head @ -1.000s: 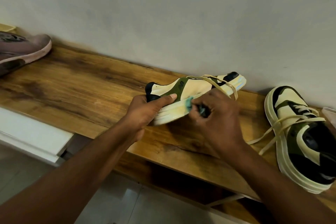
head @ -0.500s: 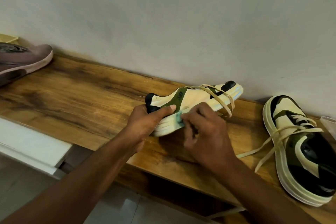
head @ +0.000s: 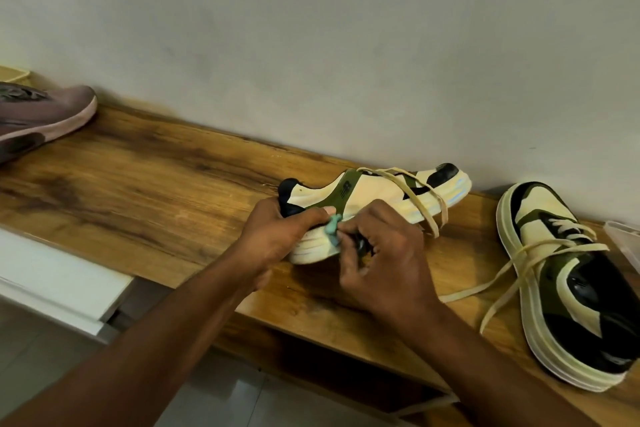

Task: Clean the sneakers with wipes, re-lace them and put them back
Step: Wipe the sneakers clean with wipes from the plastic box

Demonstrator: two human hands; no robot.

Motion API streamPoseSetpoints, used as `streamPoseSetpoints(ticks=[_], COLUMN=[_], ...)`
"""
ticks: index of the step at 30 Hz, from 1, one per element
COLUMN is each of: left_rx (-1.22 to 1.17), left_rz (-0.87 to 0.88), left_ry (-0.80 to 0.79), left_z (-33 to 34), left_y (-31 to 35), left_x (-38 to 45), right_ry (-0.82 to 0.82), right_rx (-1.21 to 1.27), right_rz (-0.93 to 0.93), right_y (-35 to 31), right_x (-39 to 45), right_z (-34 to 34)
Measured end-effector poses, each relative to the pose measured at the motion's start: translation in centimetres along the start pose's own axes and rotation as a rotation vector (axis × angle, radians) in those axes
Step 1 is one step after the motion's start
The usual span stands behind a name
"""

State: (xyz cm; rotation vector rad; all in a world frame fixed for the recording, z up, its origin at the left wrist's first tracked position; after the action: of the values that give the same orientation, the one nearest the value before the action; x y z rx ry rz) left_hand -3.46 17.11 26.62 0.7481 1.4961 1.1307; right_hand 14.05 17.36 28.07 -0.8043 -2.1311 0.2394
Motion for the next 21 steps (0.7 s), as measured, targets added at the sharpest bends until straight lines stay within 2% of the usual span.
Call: streamPoseSetpoints(ticks=[3,6,11,14,18,21], left_rx=[0.000,-0.016,-0.014,-0.012,-0.006,-0.053], left_rz=[0.001,0.008,0.005,-0.015,-0.040,-0.047], left_ry=[-0.012,0.016,0.073,0.045,0.033,0.041], left_z=[-0.1,0.1,0.2,0.0,-0.2,0.2], left_y=[0.0,-0.2,-0.3,-0.2,-0.2,-0.4], left_x=[0.1,0.2,0.5,0.6,0.7,0.8], right_ry=[0.126,0.185,0.081,0.025,0.119,0.139], right_rx=[-0.056,-0.066,0.072,0.018,-0.100,-0.074], right_rz=[0.066,0.106,0.061,0.052,0.119,0.140], right_y=[2.8,2.3,-1.6,-0.2,3.5,2.3], right_x=[0.6,0.4,-0.1,0.3,1.1,1.0], right_z=[-1.8,-1.2,1.5,0.6,-1.6,-0.7])
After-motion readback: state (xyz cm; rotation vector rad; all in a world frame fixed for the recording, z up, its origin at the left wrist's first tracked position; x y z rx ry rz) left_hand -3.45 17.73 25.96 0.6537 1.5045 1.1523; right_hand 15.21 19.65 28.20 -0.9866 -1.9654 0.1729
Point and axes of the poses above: each hand's wrist, its own x-axis towards the middle knuckle, its own z-axis out of the palm, y = z × x, the point moved 2 cm from there along x, towards the middle knuckle, and after that the axes turned 7 degrees about -z, right-handed, at the moved point
